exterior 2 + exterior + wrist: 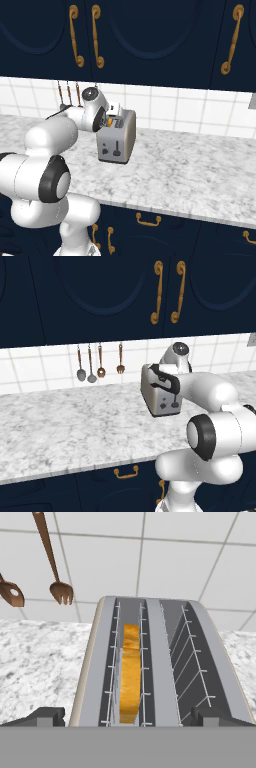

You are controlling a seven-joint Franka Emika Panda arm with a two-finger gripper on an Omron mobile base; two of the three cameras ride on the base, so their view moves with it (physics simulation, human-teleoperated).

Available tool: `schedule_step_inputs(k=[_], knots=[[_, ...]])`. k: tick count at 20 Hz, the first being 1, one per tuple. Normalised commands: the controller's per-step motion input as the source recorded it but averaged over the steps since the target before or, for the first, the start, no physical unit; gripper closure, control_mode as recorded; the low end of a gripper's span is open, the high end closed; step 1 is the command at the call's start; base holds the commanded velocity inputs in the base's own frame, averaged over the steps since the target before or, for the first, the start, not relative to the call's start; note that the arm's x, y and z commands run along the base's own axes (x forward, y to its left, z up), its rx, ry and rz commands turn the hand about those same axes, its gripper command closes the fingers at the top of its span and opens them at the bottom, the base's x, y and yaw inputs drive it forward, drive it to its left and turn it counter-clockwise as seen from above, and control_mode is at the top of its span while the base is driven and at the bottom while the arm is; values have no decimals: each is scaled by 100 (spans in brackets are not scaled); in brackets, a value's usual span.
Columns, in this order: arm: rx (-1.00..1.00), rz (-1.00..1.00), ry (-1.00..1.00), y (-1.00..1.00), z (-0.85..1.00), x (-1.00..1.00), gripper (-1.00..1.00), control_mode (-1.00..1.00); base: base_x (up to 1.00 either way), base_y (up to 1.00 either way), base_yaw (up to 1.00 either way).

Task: Start the toaster. Once the lever pops up, take the bread to the plate on the dining counter.

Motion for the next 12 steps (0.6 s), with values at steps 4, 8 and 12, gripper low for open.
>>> schedule_step_inputs(k=[4,8,12], knots=[[0,0,0,0,0,0,-100,-100,0,0,0],[0,0,0,0,0,0,-100,-100,0,0,0],[0,0,0,0,0,0,-100,-100,0,0,0]])
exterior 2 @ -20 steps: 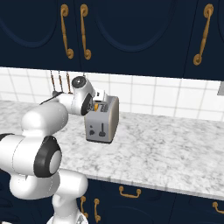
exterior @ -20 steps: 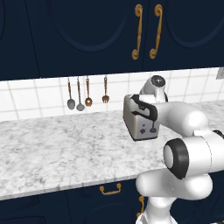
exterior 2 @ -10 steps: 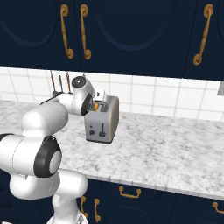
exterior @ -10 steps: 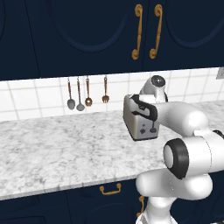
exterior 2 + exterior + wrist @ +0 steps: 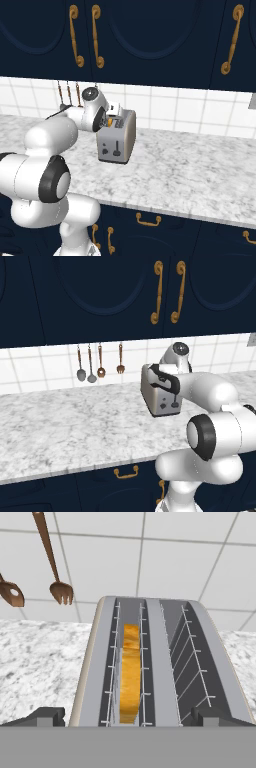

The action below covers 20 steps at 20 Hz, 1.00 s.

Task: Start the toaster. Once the lever pops up, take the bread to the plate on the dining counter.

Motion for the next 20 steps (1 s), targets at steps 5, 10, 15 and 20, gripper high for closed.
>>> schedule_step_inputs(k=[5,10,15,20], knots=[[0,0,0,0,0,0,-100,-100,0,0,0],[0,0,0,0,0,0,-100,-100,0,0,0],[0,0,-1,0,0,0,-100,-100,0,0,0],[0,0,0,0,0,0,-100,-100,0,0,0]])
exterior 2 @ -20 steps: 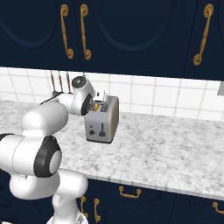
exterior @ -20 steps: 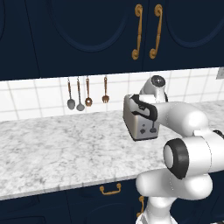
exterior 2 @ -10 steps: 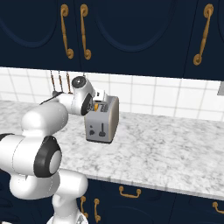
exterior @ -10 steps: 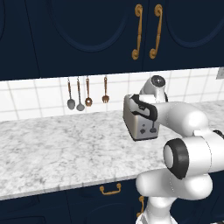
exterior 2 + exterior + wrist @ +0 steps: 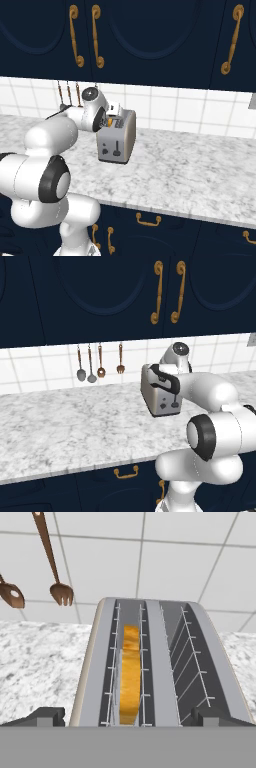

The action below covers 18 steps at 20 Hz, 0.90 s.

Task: Start the toaster. Once the lever pops up, take the bread to the plate on the dining counter.

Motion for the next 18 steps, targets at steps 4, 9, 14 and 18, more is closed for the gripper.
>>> schedule_step_inputs(k=[4,9,14,18], knots=[[0,-1,-1,0,0,0,-100,-100,0,0,0],[0,-1,-5,0,0,-7,-100,-100,0,0,0],[0,-1,-4,0,0,-13,-100,-100,0,0,0],[0,0,-4,0,0,-4,-100,-100,0,0,0]])
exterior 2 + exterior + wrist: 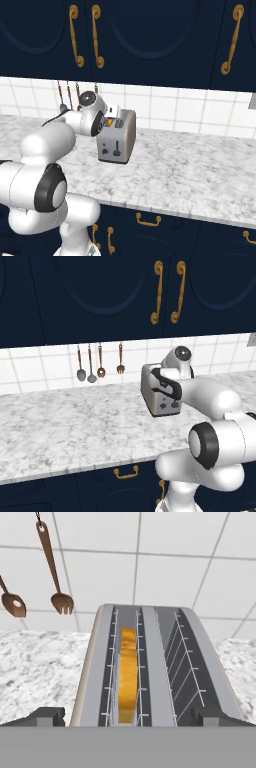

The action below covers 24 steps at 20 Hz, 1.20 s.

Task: Start the toaster. Once the lever pops up, take the bread to the plate on the dining counter.

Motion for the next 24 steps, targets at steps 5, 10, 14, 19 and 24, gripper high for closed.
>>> schedule_step_inputs(k=[5,10,14,19,24], knots=[[0,0,-2,0,2,-1,-100,-100,0,0,0],[0,0,-1,0,7,-1,-100,-100,0,0,0],[0,0,-5,0,13,-8,-100,-100,0,0,0],[0,0,0,0,1,0,-100,-100,0,0,0],[0,0,0,0,0,0,-100,-100,0,0,0]])
